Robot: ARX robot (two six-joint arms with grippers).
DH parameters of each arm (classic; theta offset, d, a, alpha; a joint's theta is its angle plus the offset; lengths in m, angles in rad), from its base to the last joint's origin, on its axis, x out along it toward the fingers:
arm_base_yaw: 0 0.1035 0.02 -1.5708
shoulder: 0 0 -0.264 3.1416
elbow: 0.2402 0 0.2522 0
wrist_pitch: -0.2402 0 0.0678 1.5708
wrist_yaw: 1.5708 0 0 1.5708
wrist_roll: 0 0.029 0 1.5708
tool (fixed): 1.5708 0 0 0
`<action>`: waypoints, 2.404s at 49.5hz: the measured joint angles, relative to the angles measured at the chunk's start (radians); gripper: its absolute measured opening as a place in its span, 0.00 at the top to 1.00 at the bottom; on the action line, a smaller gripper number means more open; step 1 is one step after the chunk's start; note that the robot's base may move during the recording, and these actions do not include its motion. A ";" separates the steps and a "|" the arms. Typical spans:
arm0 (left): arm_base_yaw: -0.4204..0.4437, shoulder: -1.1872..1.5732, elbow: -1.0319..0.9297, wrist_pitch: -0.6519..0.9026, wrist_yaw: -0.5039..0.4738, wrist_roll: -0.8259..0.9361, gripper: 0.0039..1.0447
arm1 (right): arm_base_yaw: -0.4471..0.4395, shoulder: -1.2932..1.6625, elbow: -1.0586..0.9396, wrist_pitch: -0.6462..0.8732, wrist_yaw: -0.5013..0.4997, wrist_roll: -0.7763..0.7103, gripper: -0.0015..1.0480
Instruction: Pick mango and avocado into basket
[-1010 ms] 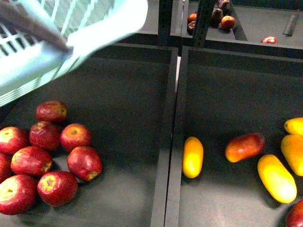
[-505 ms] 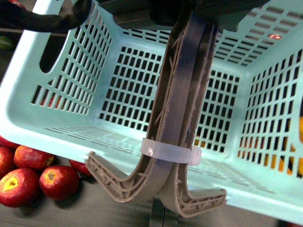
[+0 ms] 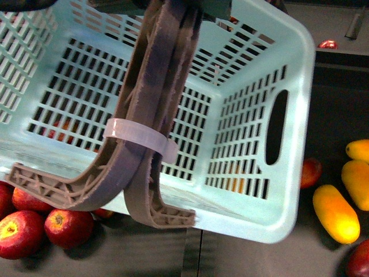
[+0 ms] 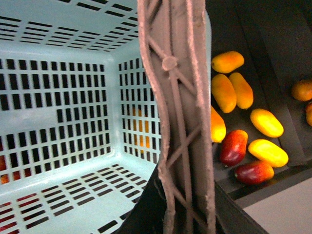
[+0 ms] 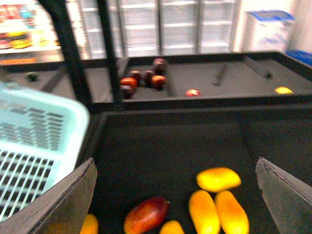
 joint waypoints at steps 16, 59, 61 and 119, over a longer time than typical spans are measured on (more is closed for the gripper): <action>-0.010 0.000 0.002 0.000 0.017 -0.001 0.93 | -0.317 0.534 0.214 0.243 -0.023 0.113 0.07; -0.004 0.000 0.002 0.000 0.002 0.000 0.93 | -0.507 2.187 0.391 0.877 -0.575 -0.648 0.07; -0.004 0.000 0.002 0.000 0.003 0.000 0.93 | -0.500 2.218 0.403 0.897 -0.578 -0.647 0.07; -0.005 0.000 0.002 0.000 0.006 0.000 0.93 | -0.304 2.617 0.763 0.998 -0.539 -0.407 0.07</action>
